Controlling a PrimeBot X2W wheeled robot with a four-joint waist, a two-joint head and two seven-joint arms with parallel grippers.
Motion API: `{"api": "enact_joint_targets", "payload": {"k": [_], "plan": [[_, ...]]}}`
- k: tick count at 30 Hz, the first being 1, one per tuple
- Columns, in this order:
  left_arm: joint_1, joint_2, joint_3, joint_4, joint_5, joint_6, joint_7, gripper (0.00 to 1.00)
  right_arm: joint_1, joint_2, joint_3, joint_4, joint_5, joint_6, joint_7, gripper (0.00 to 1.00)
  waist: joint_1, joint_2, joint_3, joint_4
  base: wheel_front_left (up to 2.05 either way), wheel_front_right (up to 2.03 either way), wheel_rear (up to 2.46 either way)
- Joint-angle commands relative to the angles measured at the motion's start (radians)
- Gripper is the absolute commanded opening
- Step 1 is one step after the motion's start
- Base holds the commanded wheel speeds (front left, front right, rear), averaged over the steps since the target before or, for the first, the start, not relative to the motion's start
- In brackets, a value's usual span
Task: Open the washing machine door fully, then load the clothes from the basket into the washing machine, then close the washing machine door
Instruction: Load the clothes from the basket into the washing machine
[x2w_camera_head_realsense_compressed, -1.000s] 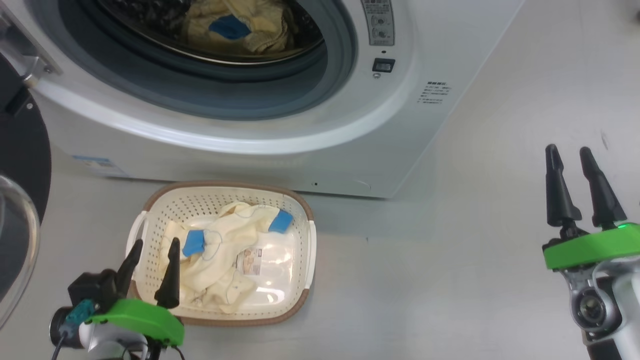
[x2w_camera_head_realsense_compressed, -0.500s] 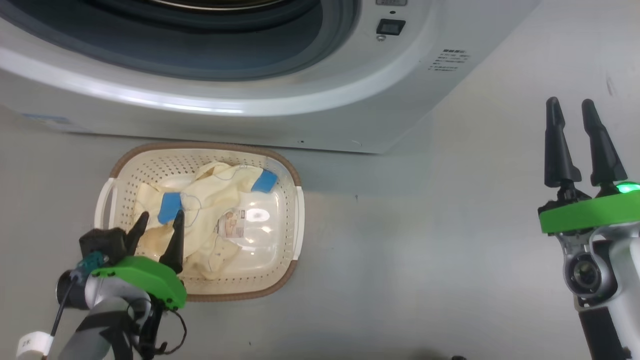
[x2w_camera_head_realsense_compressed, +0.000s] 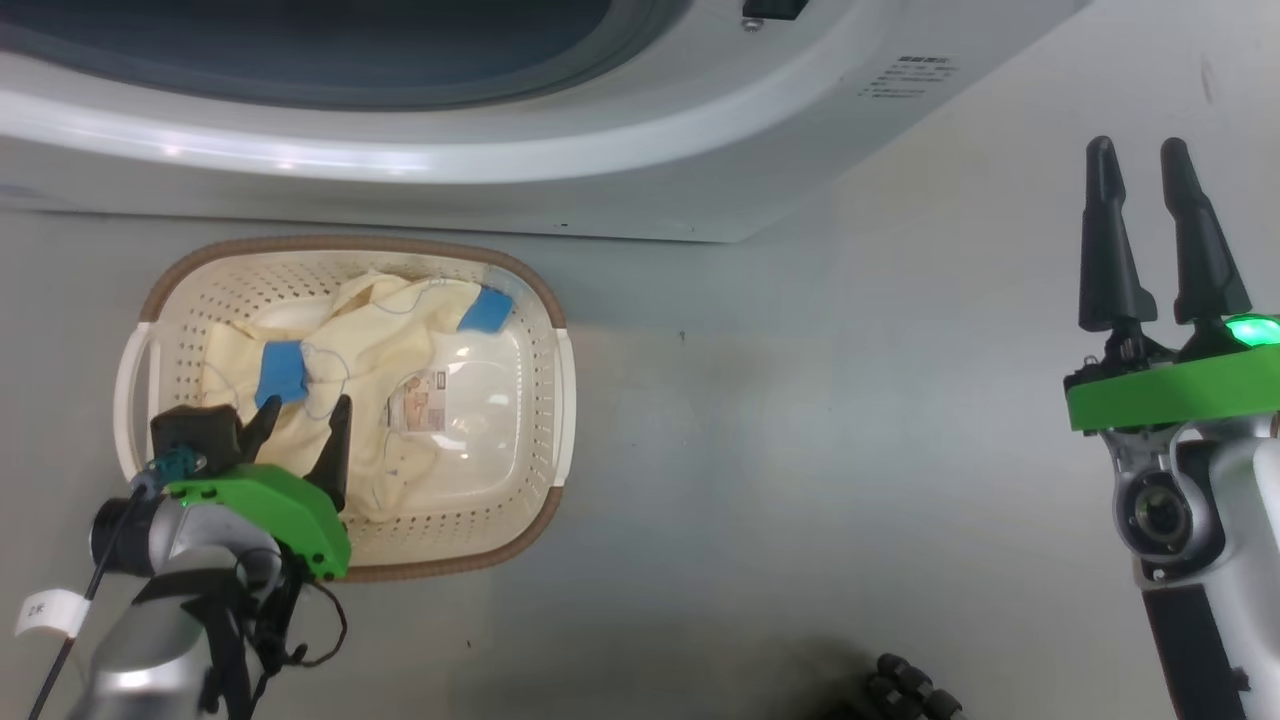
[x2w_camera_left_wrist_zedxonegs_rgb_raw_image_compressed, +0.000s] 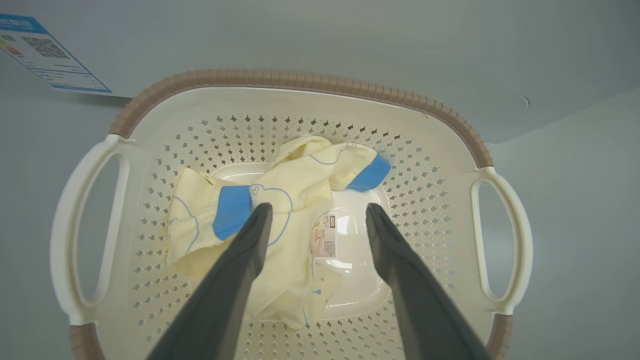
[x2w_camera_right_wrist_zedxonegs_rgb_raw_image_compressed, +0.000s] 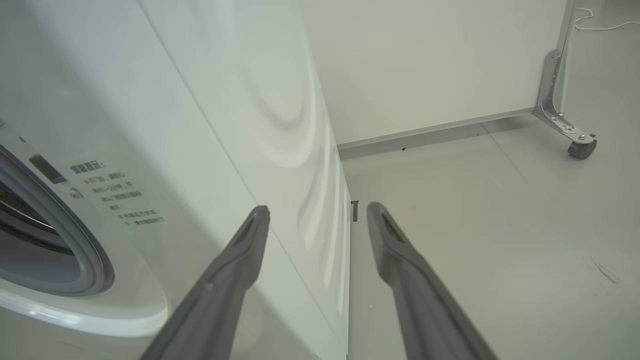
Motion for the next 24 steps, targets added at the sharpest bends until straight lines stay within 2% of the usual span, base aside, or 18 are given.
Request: {"api": "enact_joint_targets", "payload": {"k": [1,14,24], "plan": [[-0.006,0.039,0.014,0.0,-0.012,0.0,-0.011,1.0,-0.006,-0.003,0.017,-0.037,-0.007,0.01,-0.009,1.0,0.0,0.0,0.013,-0.01,0.0,0.0,0.0],[-0.111,0.083,-0.146,0.089,-0.123,0.0,-0.003,1.0,-0.042,0.013,0.053,-0.065,-0.007,0.01,-0.009,1.0,0.0,0.0,0.089,-0.041,0.0,0.0,0.0],[-0.183,0.141,-0.251,0.118,-0.199,0.0,0.016,1.0,-0.059,0.007,0.075,-0.109,-0.005,0.01,-0.009,1.0,0.0,0.0,0.142,-0.074,0.0,0.0,0.0]]}}
